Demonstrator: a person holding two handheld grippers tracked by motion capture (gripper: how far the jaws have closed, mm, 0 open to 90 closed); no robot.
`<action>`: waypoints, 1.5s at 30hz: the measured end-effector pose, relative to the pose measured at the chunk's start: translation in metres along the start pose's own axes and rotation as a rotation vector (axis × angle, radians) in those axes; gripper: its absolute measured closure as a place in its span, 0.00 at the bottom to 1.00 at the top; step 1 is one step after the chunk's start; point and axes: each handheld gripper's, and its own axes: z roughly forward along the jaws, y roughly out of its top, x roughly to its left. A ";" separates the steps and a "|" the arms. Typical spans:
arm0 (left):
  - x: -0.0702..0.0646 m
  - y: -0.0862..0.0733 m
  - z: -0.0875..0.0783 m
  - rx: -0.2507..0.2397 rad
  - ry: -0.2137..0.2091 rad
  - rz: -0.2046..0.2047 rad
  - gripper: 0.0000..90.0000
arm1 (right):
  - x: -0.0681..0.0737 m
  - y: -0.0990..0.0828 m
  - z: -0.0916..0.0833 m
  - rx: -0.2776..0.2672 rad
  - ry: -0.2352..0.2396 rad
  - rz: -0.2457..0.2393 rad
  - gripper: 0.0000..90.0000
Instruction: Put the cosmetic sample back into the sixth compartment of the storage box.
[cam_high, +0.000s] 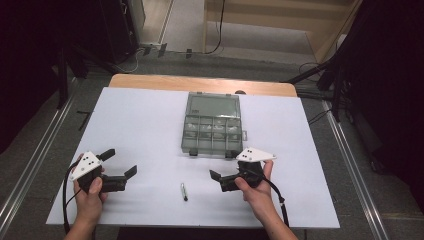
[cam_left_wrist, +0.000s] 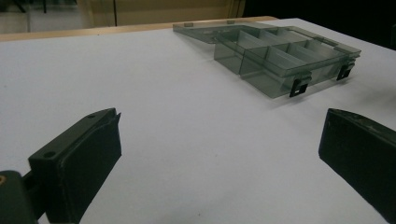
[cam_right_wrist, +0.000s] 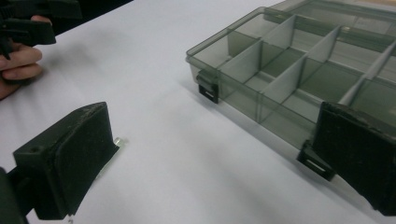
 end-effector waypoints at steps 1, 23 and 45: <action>0.000 0.000 -0.001 -0.003 0.001 -0.004 0.00 | 0.002 0.000 0.001 0.005 0.004 -0.002 0.00; -0.006 -0.007 -0.014 0.002 0.029 -0.001 0.00 | 0.040 0.006 0.038 0.129 0.084 -0.031 0.02; -0.007 -0.007 -0.011 0.006 0.021 0.012 0.00 | 0.061 0.002 0.059 0.226 0.137 -0.085 0.14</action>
